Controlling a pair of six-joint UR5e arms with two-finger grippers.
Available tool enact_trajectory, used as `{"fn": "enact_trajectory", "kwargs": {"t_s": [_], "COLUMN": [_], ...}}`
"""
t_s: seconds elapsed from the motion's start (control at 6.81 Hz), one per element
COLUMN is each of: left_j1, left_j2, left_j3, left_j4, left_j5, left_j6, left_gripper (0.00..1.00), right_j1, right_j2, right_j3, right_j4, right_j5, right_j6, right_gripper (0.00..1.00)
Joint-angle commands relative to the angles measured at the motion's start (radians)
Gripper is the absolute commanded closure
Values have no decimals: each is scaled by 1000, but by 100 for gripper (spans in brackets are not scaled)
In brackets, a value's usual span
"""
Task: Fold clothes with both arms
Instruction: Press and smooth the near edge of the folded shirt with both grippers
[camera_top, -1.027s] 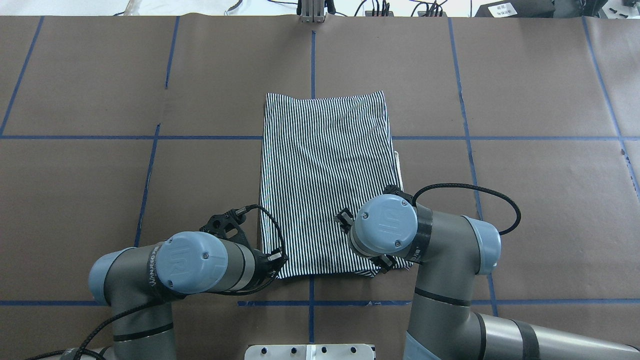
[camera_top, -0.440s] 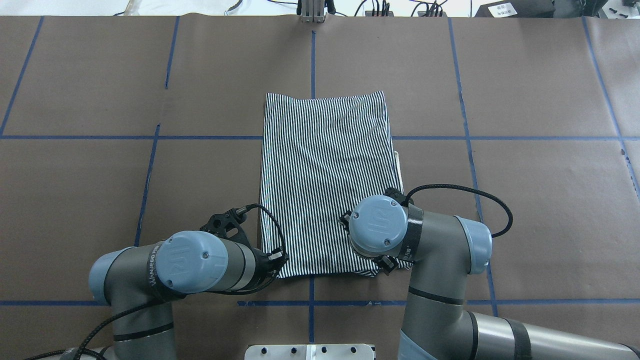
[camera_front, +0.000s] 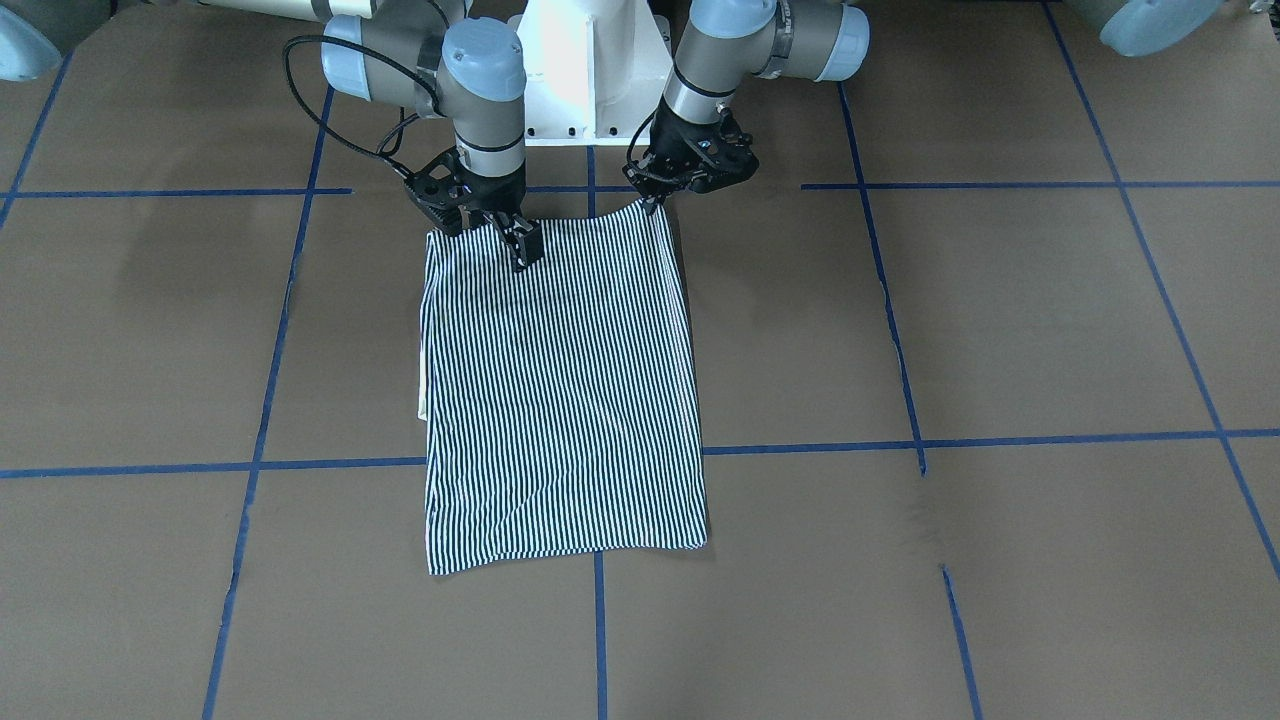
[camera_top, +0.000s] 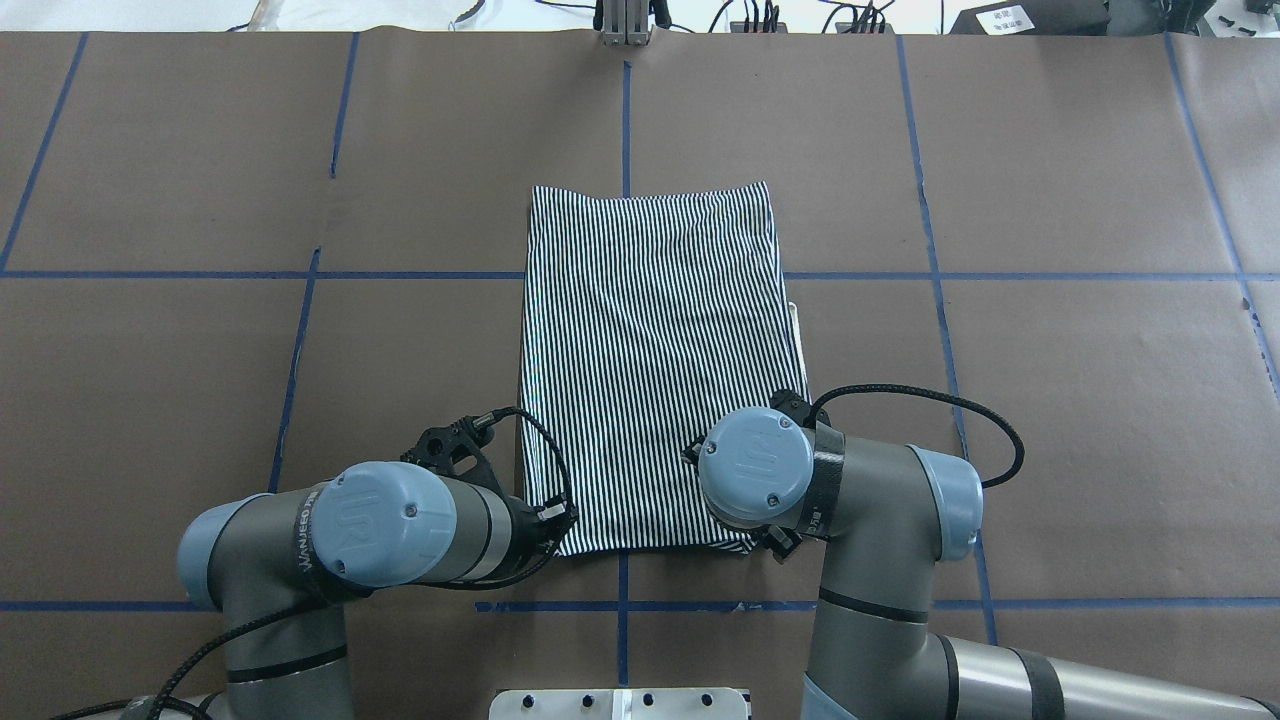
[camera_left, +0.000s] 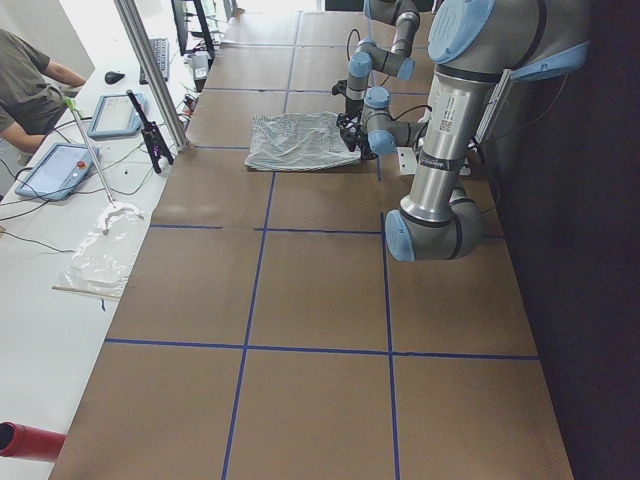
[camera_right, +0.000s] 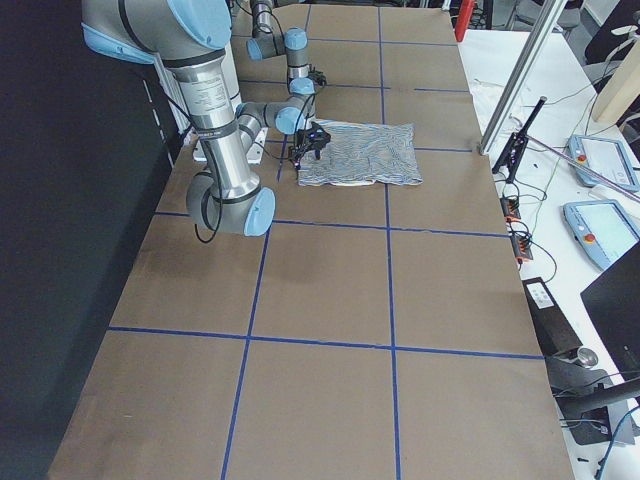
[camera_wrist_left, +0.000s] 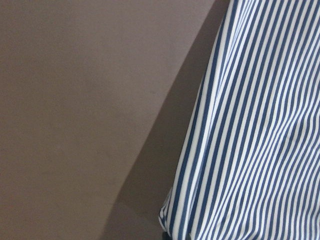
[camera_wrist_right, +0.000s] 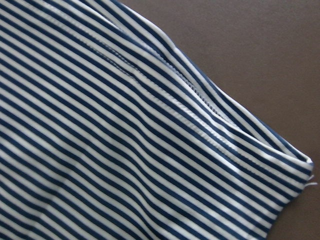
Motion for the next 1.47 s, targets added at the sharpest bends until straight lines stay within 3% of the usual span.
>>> {"fn": "enact_trajectory", "kwargs": {"t_s": [0.0,0.15,0.29,1.32], "left_j1": [1,1,1,1], "left_j2": [-2,-2,-2,-6], "left_j3": [0,0,0,1], "left_j4": [0,0,0,0], "left_j5": [0,0,0,0], "left_j6": [0,0,0,0], "left_gripper": [100,100,100,100], "right_j1": [-1,-1,-4,-8], "right_j2": [0,0,-2,10], "right_j3": [4,4,4,14], "right_j4": [0,0,0,0], "right_j5": [1,4,4,-22], "right_j6": [0,-2,-2,0], "right_gripper": [55,87,100,100]}}
